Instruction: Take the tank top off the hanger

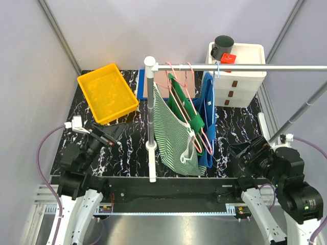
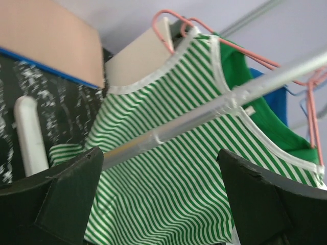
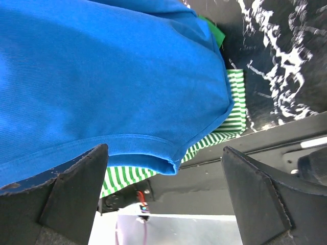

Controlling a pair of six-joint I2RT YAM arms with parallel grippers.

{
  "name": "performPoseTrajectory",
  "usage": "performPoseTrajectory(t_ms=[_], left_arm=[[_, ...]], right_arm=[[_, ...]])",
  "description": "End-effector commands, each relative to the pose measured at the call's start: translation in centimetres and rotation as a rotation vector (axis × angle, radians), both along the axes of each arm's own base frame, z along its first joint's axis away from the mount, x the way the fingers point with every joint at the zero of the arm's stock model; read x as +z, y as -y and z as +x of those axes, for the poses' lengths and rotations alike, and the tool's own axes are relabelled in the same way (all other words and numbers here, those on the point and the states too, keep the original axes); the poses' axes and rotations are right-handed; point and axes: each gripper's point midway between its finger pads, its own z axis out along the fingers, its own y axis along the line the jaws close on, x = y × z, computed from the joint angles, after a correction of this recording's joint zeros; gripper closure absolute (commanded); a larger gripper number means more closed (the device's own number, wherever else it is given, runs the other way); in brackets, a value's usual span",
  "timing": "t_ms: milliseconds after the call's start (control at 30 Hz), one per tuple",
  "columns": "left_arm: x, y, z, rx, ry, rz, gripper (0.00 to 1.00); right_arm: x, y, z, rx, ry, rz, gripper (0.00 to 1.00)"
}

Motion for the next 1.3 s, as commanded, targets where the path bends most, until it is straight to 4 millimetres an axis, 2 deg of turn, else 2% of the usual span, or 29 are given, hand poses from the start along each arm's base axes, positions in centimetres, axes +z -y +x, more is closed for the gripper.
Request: performPoseTrajectory(t_ms=[0,33,100,133,167,233,267,300,333,400,433,467,500,533,567,633,667,767,833,867,1000,1033,1200,1267], left_arm=[[-0.1,-3.1,-0.2,0.184,-0.154,0.012,0.01],[-1.4,-4.2,-0.3,0.251,-0.230,0.013,0.01],[-0.8,-4.5,-1.1,0.260,-0.256,0.002,0.01],[-0.9,-4.2,-1.5,0.236,-0.264,0.027,0.01],[-0.7,-2.9,-2.2,0.146,-0.237,0.075,0.01],[-0.3,-1.6,-2.9,0.053,-0.240,0.112,0.01],[-0.4,-0.7,-3.5,-0.012,-0.257,0.121,0.01],[0.3,-0.5,-3.9,-0.037,-0.254,0.136,0.01],[0.0,-0.2,-4.0,-0.062,-0.271,0.163,0.01],[0.5,-0.2,-3.9,-0.054,-0.281,0.124,0.01],[1.6,0.0,-3.9,-0.061,-0.233,0.107,0.01],[2.2,0.2,-4.0,-0.075,-0.202,0.100,0.01],[2.3,0.5,-3.9,-0.094,-0.182,0.097,0.01],[2.5,0.7,-3.7,-0.105,-0.176,0.096,0.01],[2.3,0.9,-3.6,-0.118,-0.188,0.096,0.01],[2.5,1.8,-3.7,-0.180,-0.204,0.100,0.01],[2.1,2.1,-3.1,-0.199,-0.228,0.118,0.01],[3.7,2.9,-2.8,-0.269,-0.189,0.170,0.12],[4.2,3.5,-2.7,-0.322,-0.176,0.197,0.14],[5.1,3.7,-2.9,-0.342,-0.160,0.200,0.14],[5.6,4.7,-2.3,-0.418,-0.186,0.195,0.16],[5.8,4.9,-2.4,-0.438,-0.186,0.193,0.16],[6.3,5.7,-2.6,-0.470,-0.196,0.184,0.18],[6.7,6.8,-3.3,-0.509,-0.196,0.185,0.19]], right_arm=[[1.3,0.8,0.5,0.060,-0.026,-0.157,0.00],[2.9,-0.2,0.2,0.118,0.009,-0.131,0.00],[5.1,-1.8,1.2,0.212,0.070,-0.109,0.00],[7.0,-2.6,0.9,0.256,0.119,-0.076,0.00],[8.2,-3.1,1.5,0.272,0.156,-0.061,0.00],[10.7,-4.7,0.9,0.376,0.244,-0.022,0.00],[11.8,-5.2,1.3,0.404,0.277,-0.016,0.00],[12.3,-5.4,1.4,0.424,0.295,-0.025,0.00],[13.7,-5.8,0.9,0.463,0.332,-0.022,0.00],[14.4,-6.2,1.7,0.508,0.323,-0.047,0.00],[15.6,-6.1,1.0,0.519,0.338,-0.060,0.00],[15.7,-6.3,2.1,0.541,0.317,-0.082,0.00],[15.9,-6.4,2.2,0.558,0.306,-0.088,0.00],[16.7,-6.4,1.5,0.573,0.305,-0.098,0.00],[16.6,-6.5,2.5,0.596,0.282,-0.119,0.00],[17.8,-6.7,2.2,0.621,0.303,-0.123,0.00],[17.9,-7.0,2.9,0.635,0.296,-0.124,0.00],[18.2,-7.9,3.5,0.691,0.301,-0.093,0.02],[18.4,-8.3,4.0,0.702,0.298,-0.072,0.05],[18.3,-8.0,4.4,0.680,0.298,-0.086,0.06],[17.1,-8.3,6.4,0.661,0.279,-0.076,0.27],[17.8,-8.7,6.9,0.663,0.318,-0.055,0.33],[17.3,-10.2,7.3,0.713,0.325,-0.042,0.35],[16.8,-10.7,7.6,0.732,0.315,-0.047,0.34]])
